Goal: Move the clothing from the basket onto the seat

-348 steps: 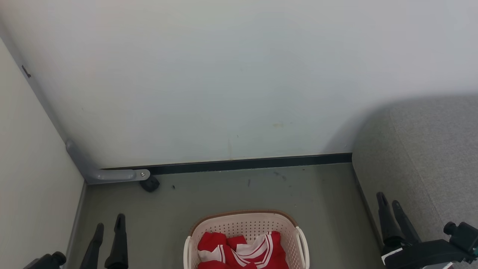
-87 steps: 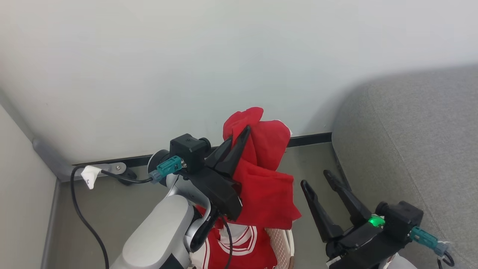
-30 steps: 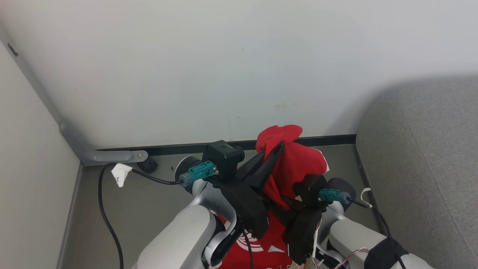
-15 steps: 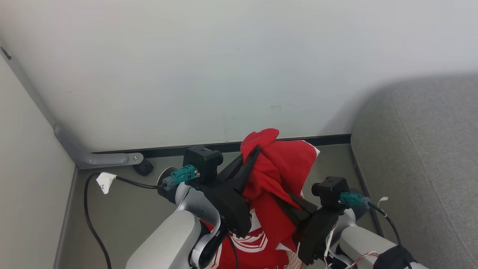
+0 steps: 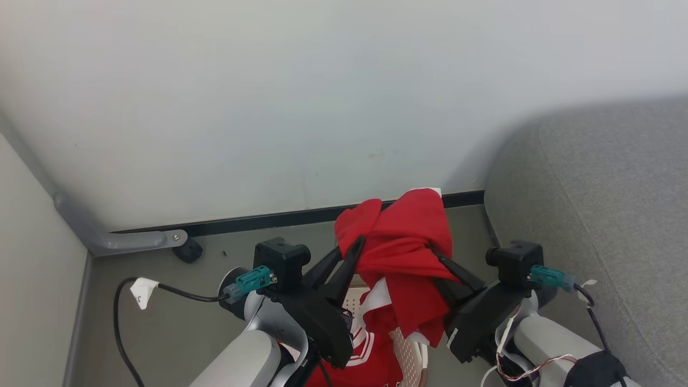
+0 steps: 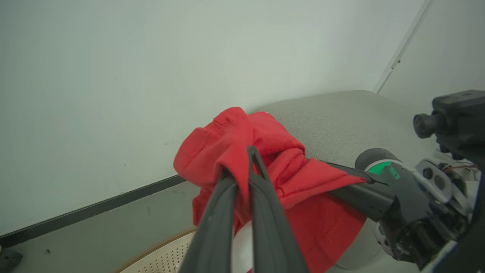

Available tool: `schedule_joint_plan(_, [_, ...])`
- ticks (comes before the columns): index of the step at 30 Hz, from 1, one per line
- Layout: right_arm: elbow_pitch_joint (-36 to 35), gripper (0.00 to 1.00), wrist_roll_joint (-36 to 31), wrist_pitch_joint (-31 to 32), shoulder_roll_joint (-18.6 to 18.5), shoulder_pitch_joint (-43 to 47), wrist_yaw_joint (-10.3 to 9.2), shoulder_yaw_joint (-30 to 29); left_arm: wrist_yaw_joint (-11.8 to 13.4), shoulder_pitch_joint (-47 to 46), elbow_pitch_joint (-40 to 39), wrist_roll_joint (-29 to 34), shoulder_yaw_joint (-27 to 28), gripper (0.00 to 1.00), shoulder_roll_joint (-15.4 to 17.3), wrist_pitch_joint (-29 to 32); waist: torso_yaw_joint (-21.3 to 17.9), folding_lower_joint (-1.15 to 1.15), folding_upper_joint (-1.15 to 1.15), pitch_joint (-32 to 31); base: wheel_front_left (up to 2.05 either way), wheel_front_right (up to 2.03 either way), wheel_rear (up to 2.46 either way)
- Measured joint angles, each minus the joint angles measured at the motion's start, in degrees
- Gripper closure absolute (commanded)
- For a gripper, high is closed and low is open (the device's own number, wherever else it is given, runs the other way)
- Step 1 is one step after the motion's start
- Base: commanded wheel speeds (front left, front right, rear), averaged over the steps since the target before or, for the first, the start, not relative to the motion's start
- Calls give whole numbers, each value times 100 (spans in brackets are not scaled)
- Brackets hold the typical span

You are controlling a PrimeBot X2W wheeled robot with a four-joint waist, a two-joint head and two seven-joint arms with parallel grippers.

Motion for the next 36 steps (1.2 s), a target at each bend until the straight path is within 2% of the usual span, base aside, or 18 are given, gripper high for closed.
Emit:
schedule_joint_plan(10, [-499,100,-2,-1,-371,186,-218,-740,-100,151,-502,41,-172,0,115,-49,-245,0,0,-19,0,0,0])
schedule_joint_plan(18, [-862,100,-135,-1,-678,339,-302,-1115,-152,198,-812,134,-227,0,314,-70,-493,0,0,-19,0,0,0])
schedule_joint_plan(36, [-1769,100,-460,-2,-1089,925,-543,-1781,-196,198,-1237,470,-345,0,648,-40,-1442,0,0,87,0,0,0])
